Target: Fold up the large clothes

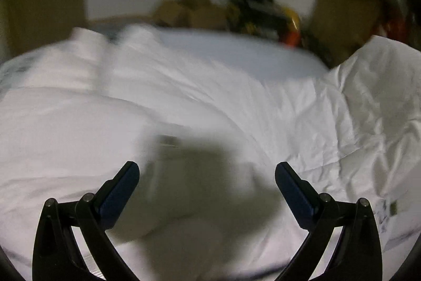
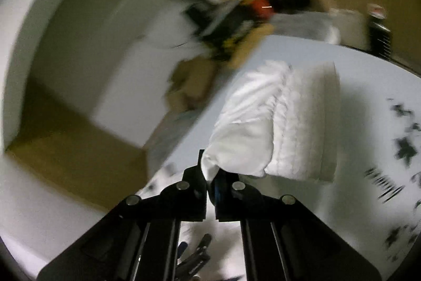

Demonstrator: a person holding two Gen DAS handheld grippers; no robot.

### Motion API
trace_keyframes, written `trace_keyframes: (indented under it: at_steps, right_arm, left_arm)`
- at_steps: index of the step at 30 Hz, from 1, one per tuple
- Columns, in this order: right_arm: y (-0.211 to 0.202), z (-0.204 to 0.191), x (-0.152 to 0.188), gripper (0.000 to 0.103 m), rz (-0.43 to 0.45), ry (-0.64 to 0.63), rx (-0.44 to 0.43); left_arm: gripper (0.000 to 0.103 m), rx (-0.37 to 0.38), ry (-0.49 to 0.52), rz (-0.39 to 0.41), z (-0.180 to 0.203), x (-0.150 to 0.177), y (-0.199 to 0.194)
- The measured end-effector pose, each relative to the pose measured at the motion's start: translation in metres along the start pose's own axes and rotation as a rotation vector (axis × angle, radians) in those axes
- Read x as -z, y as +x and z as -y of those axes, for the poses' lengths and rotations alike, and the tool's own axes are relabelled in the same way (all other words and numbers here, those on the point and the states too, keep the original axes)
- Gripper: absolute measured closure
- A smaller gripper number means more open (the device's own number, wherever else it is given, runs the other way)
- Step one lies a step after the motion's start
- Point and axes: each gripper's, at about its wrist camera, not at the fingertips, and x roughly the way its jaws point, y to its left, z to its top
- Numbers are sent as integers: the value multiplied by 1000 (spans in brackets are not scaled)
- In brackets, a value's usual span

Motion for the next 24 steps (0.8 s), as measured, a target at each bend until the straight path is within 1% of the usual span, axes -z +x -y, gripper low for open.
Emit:
trace_keyframes:
  at_steps: [1, 2, 3, 4, 5, 6, 8, 9, 11, 13, 16, 18, 19, 20, 21, 22, 23, 24]
  right_arm:
    - [4, -25, 13, 99, -18, -31, -28]
    - [10, -49, 29, 99, -39, -62, -51]
    - [17, -69, 45, 99, -60, -91, -66]
    - [27, -91, 64, 99, -82, -122, -77]
    - [39, -106, 79, 99, -102, -144, -81]
    - [57, -124, 101, 99, -137, -167, -81]
    - [97, -149, 144, 99, -221, -191, -75]
    - [110, -155, 162, 99, -250, -200, -66]
    - [155, -166, 211, 99, -335, -227, -26]
    - [189, -166, 252, 99, -410, -246, 22]
    - [221, -162, 301, 99, -466, -295, 91]
    - [229, -162, 323, 90, -479, -361, 157]
    - [232, -162, 333, 78, -491, -398, 195]
    - [232, -163, 341, 54, -506, -437, 194]
    - [230, -162, 342, 44, -511, -466, 172]
    - [219, -167, 342, 38, -512, -505, 149]
    - [205, -172, 340, 38, -512, -515, 122]
    - [194, -174, 333, 38, -508, -505, 73]
  left_arm:
    - [0, -19, -22, 31, -20, 3, -25]
    - [0, -51, -53, 62, -49, 9, -54]
    - [0, -67, -80, 74, -67, 15, -69]
    - [0, -79, -124, 85, -93, 25, -86]
    - [0, -86, -177, 85, -123, 37, -103]
    - [0, -87, -232, 76, -153, 52, -118]
    - [0, -84, -327, 57, -204, 82, -139]
    - [0, -84, -369, 52, -226, 97, -149]
    - [0, -92, -439, 42, -260, 125, -164]
    - [0, -92, -505, 30, -291, 154, -177]
    - [0, -74, -560, 32, -316, 183, -190]
    - [0, -55, -571, 37, -322, 196, -194]
    - [0, -44, -576, 39, -329, 199, -194]
    - [0, -31, -579, 41, -331, 203, -195]
    - [0, -15, -578, 43, -332, 208, -196]
    - [0, 0, -576, 43, -334, 210, -194]
    - [0, 14, -572, 44, -333, 212, -194]
    - [0, 28, -567, 48, -332, 211, -194]
